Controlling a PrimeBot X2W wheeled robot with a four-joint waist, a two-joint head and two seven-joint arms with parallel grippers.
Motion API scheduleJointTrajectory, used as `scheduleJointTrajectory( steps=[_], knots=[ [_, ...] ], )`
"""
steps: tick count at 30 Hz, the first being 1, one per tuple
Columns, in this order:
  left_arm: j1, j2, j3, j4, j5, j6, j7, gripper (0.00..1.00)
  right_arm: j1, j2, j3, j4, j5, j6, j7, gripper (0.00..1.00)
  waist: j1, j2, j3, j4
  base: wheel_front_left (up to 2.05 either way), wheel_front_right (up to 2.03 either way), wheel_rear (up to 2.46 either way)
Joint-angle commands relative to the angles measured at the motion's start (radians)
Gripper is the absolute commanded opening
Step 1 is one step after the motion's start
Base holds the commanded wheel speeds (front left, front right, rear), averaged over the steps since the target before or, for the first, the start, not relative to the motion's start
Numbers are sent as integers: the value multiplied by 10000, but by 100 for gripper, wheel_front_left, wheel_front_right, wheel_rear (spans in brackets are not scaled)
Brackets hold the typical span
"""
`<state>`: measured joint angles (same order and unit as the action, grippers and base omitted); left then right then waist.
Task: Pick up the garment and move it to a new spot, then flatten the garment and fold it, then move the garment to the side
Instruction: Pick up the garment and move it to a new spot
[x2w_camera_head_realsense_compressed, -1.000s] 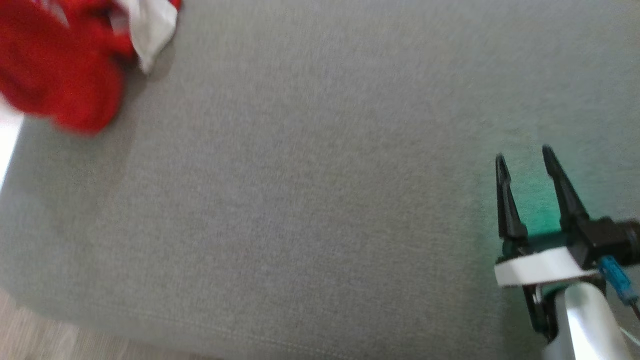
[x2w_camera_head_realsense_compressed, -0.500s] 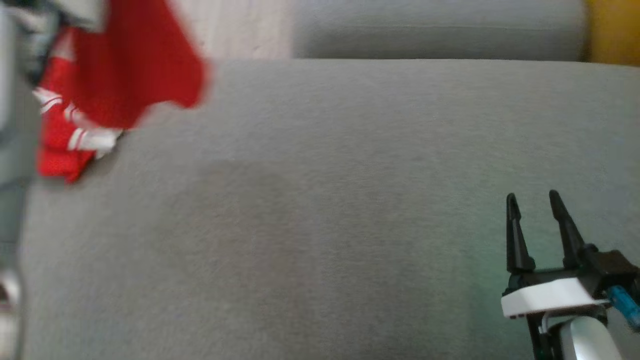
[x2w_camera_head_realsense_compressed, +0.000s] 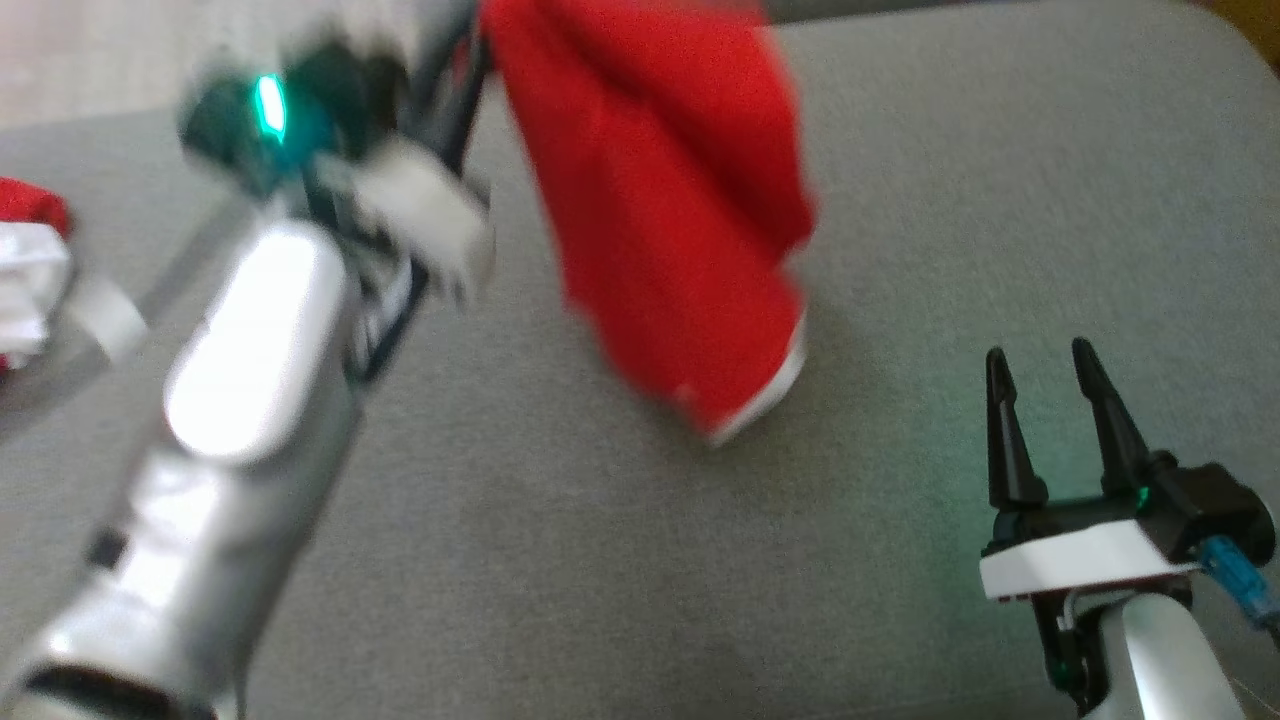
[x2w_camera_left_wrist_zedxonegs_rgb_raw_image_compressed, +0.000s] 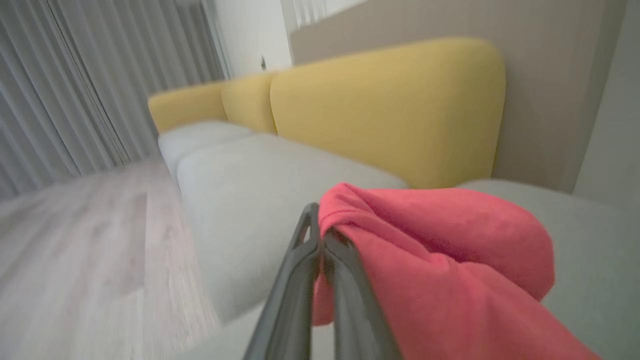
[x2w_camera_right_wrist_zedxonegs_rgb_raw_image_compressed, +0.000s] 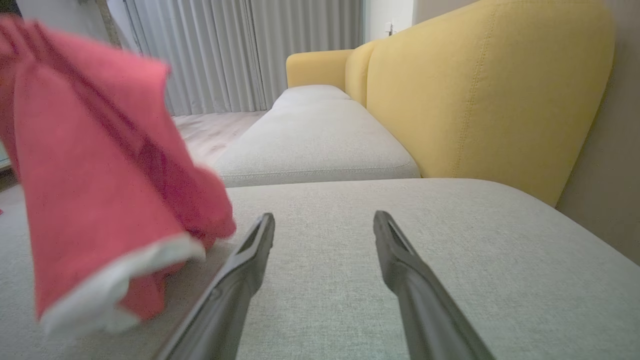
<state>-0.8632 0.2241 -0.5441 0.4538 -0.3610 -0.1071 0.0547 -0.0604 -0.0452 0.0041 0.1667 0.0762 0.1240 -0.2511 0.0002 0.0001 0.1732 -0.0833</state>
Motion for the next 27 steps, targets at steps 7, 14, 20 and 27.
scheduleJointTrajectory(
  steps=[7,14,20,27],
  knots=[
    [1468,321,322,1442,-108,596,-1076,0,-635,-51,271,-423,65,67,-106,100,-2,-1,911,-532,0,0,0],
    [2120,70,554,2517,-274,1040,-2435,100,-636,-51,174,-336,-51,67,-106,100,-2,-1,902,-262,0,0,0],
    [2423,-222,757,2688,-500,1070,-2993,100,-546,-51,131,-154,-198,67,-106,100,-2,-1,478,136,0,0,0],
    [3636,-425,1177,1984,-821,1064,-3154,100,-239,-51,-88,24,-348,67,-106,100,-2,-1,-340,583,0,0,0]
  ],
)
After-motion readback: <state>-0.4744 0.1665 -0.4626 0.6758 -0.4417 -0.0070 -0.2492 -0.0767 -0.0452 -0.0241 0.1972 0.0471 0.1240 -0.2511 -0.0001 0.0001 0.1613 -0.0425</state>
